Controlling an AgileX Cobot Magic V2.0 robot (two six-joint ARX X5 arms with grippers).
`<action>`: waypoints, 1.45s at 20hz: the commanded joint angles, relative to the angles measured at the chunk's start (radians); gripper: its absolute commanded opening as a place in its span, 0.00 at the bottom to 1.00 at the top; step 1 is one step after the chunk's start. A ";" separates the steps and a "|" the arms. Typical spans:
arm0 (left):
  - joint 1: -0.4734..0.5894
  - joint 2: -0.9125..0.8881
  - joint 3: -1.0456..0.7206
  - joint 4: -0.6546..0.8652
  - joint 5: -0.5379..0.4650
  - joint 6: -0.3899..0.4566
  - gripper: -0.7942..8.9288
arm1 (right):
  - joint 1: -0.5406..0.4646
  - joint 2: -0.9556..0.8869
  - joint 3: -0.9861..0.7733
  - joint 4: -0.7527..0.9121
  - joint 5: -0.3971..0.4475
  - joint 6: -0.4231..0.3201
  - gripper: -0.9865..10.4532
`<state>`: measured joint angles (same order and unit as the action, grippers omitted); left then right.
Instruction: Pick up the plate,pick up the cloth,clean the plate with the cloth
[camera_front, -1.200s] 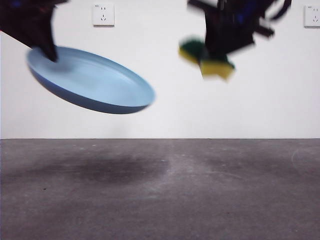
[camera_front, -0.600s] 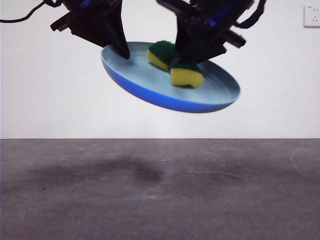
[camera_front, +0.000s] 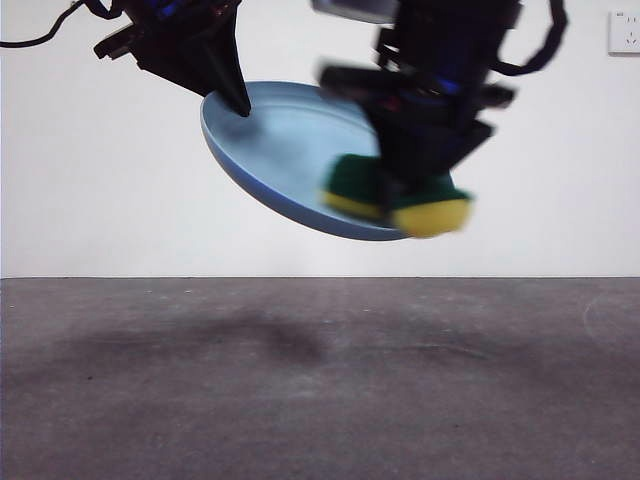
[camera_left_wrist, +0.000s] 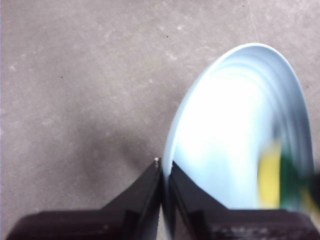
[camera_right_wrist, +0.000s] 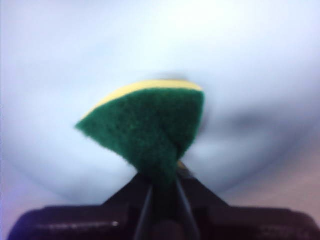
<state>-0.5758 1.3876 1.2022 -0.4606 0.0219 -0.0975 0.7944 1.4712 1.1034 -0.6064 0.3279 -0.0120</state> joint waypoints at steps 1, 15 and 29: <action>0.000 -0.003 0.000 -0.014 0.095 -0.008 0.07 | -0.036 0.005 -0.005 0.098 0.150 -0.006 0.08; -0.032 -0.003 0.000 0.056 0.081 -0.008 0.07 | -0.046 0.008 -0.005 0.287 -0.512 0.000 0.08; -0.006 -0.003 0.000 -0.046 0.211 0.024 0.07 | -0.056 -0.003 -0.005 0.417 -0.034 -0.039 0.08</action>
<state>-0.5556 1.3884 1.2003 -0.5060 0.1673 -0.0978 0.7395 1.4647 1.1049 -0.2600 0.3508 -0.0505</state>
